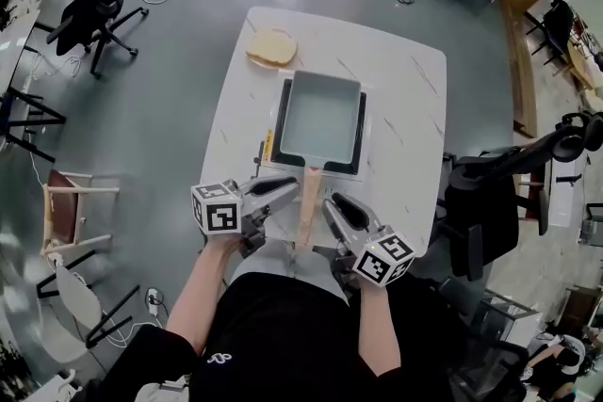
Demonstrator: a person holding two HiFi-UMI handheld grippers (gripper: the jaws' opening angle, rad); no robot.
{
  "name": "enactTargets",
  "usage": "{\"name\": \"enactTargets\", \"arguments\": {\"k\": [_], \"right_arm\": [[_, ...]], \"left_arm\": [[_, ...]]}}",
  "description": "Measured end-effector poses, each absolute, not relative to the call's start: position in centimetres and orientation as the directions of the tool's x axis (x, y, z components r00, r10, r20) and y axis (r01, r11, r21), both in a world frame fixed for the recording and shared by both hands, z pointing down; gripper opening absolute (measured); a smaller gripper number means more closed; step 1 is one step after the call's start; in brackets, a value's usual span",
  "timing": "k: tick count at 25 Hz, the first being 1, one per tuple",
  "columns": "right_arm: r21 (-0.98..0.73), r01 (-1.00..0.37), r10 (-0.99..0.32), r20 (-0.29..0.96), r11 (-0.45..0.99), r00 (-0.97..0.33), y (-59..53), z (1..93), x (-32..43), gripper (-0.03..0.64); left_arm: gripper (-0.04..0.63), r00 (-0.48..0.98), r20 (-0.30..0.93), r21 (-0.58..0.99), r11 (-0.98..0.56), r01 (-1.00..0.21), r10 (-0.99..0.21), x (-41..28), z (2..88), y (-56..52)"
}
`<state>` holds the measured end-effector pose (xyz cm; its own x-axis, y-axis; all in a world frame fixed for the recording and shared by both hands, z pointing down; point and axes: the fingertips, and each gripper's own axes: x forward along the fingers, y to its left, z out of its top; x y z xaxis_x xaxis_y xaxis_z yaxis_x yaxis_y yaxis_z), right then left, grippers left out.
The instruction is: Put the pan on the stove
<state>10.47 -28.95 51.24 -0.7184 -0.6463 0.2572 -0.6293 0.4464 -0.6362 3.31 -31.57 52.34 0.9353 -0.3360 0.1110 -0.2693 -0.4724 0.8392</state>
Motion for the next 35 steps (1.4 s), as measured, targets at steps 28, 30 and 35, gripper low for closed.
{"name": "enactTargets", "arguments": {"k": [28, 30, 35], "right_arm": [[-0.267, -0.884, -0.885, 0.166, 0.384, -0.435, -34.1, 42.3, 14.2, -0.012], [-0.251, -0.89, -0.892, 0.154, 0.381, -0.425, -34.3, 41.7, 14.5, -0.012], [-0.219, -0.896, -0.899, 0.129, 0.386, -0.419, -34.3, 40.8, 14.5, -0.012]], "left_arm": [[0.0, 0.648, 0.195, 0.386, -0.55, -0.741, -0.736, 0.8, 44.0, -35.1], [0.0, 0.643, 0.187, 0.38, -0.548, -0.745, -0.743, 0.8, 43.6, -35.3], [0.0, 0.637, 0.165, 0.374, -0.55, -0.747, -0.753, 0.9, 42.7, -35.4]]}}
